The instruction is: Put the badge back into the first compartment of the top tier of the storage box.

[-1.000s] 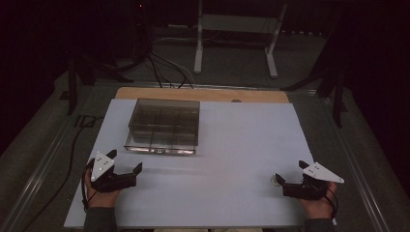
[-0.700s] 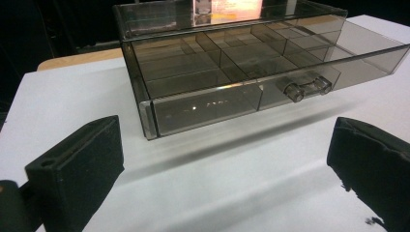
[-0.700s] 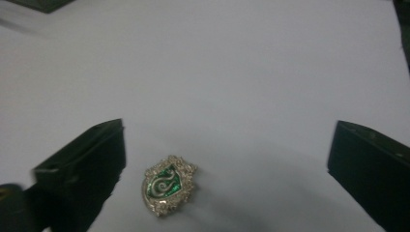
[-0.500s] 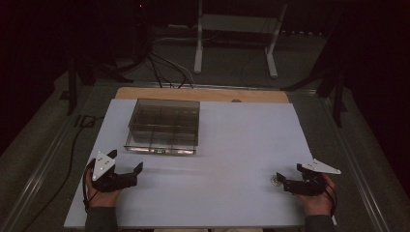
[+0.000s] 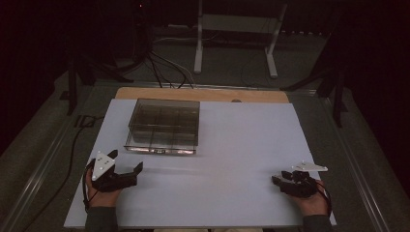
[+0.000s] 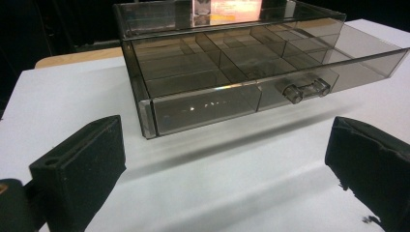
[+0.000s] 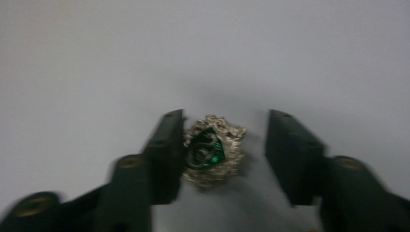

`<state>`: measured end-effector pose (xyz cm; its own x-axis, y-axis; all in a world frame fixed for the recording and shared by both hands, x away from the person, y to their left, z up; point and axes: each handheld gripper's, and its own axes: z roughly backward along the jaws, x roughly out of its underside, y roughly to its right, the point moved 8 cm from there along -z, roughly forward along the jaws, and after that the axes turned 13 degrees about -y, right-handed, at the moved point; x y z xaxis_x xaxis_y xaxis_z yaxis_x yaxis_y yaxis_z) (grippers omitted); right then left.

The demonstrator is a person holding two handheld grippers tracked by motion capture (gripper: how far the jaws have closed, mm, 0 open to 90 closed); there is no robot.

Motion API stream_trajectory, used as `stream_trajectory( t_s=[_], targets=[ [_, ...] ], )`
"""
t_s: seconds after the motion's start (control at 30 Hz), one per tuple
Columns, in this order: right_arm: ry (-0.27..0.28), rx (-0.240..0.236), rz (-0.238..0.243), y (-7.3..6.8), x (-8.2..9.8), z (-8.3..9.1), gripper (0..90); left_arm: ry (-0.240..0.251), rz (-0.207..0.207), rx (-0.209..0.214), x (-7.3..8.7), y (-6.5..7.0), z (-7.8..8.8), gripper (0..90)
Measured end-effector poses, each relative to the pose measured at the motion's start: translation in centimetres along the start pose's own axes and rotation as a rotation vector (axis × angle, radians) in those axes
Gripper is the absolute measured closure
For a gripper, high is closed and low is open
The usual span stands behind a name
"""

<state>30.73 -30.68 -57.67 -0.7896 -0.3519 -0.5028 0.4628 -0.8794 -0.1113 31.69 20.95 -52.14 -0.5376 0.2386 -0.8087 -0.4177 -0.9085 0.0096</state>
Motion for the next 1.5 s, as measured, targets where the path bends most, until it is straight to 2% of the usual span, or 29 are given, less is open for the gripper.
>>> stream_trajectory(
  t_s=[0.07, 0.13, 0.23, 0.33, 0.47, 0.7, 0.93, 1.23, 1.27, 1.5],
  targets=[
    [-0.001, -0.013, 0.005, -0.1, 0.0, 0.0, 63.0, 0.0, 0.0, 0.001, 0.0, 0.1, 0.0, 1.8],
    [-0.004, -0.006, 0.023, -0.4, 0.0, 0.1, 64.4, 0.0, -0.001, 0.001, 0.0, 0.1, 0.0, 1.8],
    [0.037, -0.009, 0.04, -0.9, -0.4, 0.9, 76.7, -0.004, -0.004, -0.003, 0.0, 0.1, -0.1, 1.8],
    [0.052, -0.005, 0.072, -1.5, -0.6, 1.4, 80.4, -0.005, -0.002, -0.003, 0.0, 0.0, -0.1, 1.8],
    [0.054, -0.022, 0.087, -2.1, -0.5, 1.8, 80.8, -0.007, -0.004, -0.005, 0.0, 0.1, -0.1, 1.8],
    [0.013, -0.005, 0.107, -2.5, 0.3, 2.1, 85.1, -0.009, -0.007, -0.008, 0.0, 0.1, -0.1, 1.8],
    [-0.027, -0.001, 0.116, -2.5, 0.9, 2.2, 85.1, -0.014, -0.01, -0.01, 0.1, 0.1, -0.1, 1.8],
    [-0.029, -0.013, 0.096, -2.7, 1.0, 2.2, 87.7, -0.019, -0.015, -0.01, 0.1, 0.2, -0.3, 1.8],
    [-0.028, -0.028, 0.086, -2.8, 0.9, 2.2, 87.7, -0.02, -0.015, -0.011, 0.1, 0.2, -0.3, 1.8],
    [-0.02, -0.024, 0.074, -2.9, 0.6, 2.1, 87.8, -0.02, -0.012, -0.01, 0.2, 0.3, -0.4, 1.8]
  ],
)
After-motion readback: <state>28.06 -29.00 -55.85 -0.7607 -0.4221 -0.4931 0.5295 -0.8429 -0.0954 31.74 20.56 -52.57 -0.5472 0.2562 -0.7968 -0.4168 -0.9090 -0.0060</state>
